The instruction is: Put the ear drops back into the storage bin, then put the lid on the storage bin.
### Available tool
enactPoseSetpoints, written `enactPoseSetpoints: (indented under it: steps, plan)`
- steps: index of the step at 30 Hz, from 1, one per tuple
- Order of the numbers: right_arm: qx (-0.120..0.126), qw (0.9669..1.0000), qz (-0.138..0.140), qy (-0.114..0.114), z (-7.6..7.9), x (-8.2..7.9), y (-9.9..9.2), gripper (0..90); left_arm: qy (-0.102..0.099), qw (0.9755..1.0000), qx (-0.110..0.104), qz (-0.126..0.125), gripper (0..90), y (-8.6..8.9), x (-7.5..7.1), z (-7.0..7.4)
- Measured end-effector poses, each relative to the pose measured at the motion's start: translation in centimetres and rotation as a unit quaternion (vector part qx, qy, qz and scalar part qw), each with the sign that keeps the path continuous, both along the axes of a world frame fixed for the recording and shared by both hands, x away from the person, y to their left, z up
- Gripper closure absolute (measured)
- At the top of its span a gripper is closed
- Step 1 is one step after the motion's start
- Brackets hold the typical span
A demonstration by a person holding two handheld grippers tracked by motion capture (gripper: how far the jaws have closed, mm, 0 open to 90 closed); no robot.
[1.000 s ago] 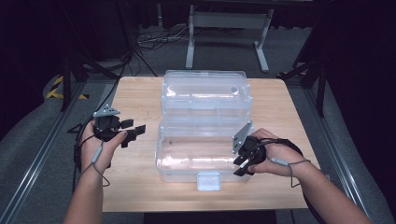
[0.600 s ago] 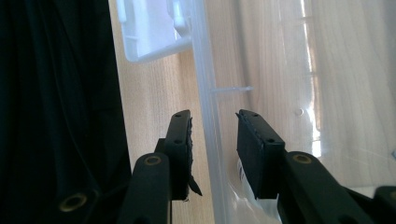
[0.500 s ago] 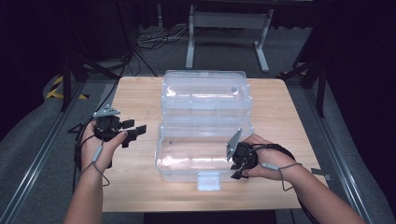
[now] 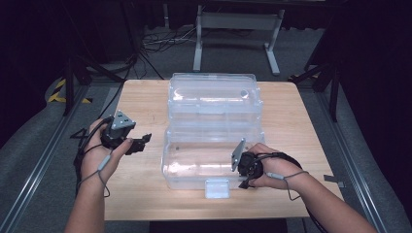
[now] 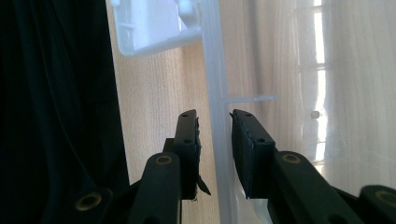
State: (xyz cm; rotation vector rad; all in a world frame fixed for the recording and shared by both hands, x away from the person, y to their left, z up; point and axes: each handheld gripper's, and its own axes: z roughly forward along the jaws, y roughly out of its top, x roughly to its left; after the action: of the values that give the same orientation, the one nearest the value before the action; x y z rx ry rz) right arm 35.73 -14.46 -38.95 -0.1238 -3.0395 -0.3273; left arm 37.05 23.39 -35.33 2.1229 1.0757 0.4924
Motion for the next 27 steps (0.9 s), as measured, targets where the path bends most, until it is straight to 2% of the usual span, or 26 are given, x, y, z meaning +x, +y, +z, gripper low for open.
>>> enactPoseSetpoints:
  steps: [1,3,5,6,9,12,13,14,15,16,19,21,23,25,27]
  plan:
    - [0.001,1.0000,-0.001,0.001,0.0,0.0,0.0,72.7,0.002,0.9999,-0.010,-0.004,32.8,0.0,0.1,-0.1]
    - [0.001,1.0000,0.001,-0.001,-0.1,0.0,0.1,72.8,0.008,0.9999,-0.013,0.001,27.9,0.0,0.3,-0.2]
    - [0.000,1.0000,0.001,0.000,-0.1,0.0,0.1,72.9,0.009,0.9995,-0.030,0.003,27.3,0.0,0.4,-0.2]
    - [-0.002,1.0000,0.001,0.000,-0.1,0.0,0.0,72.9,0.015,0.9992,-0.038,0.004,27.7,0.1,0.4,-0.1]
    - [-0.002,1.0000,-0.001,-0.001,-0.3,0.0,-0.1,73.1,0.022,0.9986,-0.049,-0.001,27.8,0.2,0.5,-0.1]
    - [-0.003,1.0000,-0.001,-0.001,-0.3,0.0,-0.1,73.1,0.025,0.9980,-0.057,-0.008,19.4,0.2,0.7,-0.1]
    - [-0.003,1.0000,-0.002,0.002,-0.3,0.0,-0.1,73.2,0.034,0.9969,-0.068,-0.017,19.4,0.2,0.8,0.0]
    - [-0.005,1.0000,-0.003,0.001,-0.3,-0.1,-0.1,73.8,0.047,0.9962,-0.069,-0.023,18.4,0.2,0.9,0.2]
    - [-0.004,1.0000,-0.003,0.000,-0.4,0.0,-0.2,74.4,0.052,0.9960,-0.068,-0.027,17.2,0.1,0.9,0.4]
    - [-0.002,1.0000,-0.002,-0.003,-0.4,0.0,-0.2,75.5,0.040,0.9970,-0.056,-0.035,17.9,0.2,0.8,0.7]
    - [-0.002,1.0000,-0.003,-0.005,-0.4,0.0,-0.2,77.9,0.045,0.9971,-0.046,-0.042,19.3,0.4,0.8,1.1]
    - [-0.003,1.0000,-0.002,-0.008,-0.4,0.1,-0.2,79.8,0.041,0.9975,-0.048,-0.031,15.7,0.4,0.8,1.2]
    - [-0.005,0.9999,0.001,-0.011,-0.4,0.1,-0.1,80.4,0.029,0.9989,-0.026,-0.027,17.8,0.3,0.7,1.2]
    - [-0.011,0.9998,0.006,-0.016,-0.4,0.0,0.0,81.1,0.013,0.9993,-0.004,-0.035,17.9,0.0,0.5,1.2]
    - [-0.008,0.9997,0.007,-0.021,-0.4,-0.2,0.1,81.8,0.006,0.9990,-0.005,-0.045,21.9,-0.1,0.4,1.3]
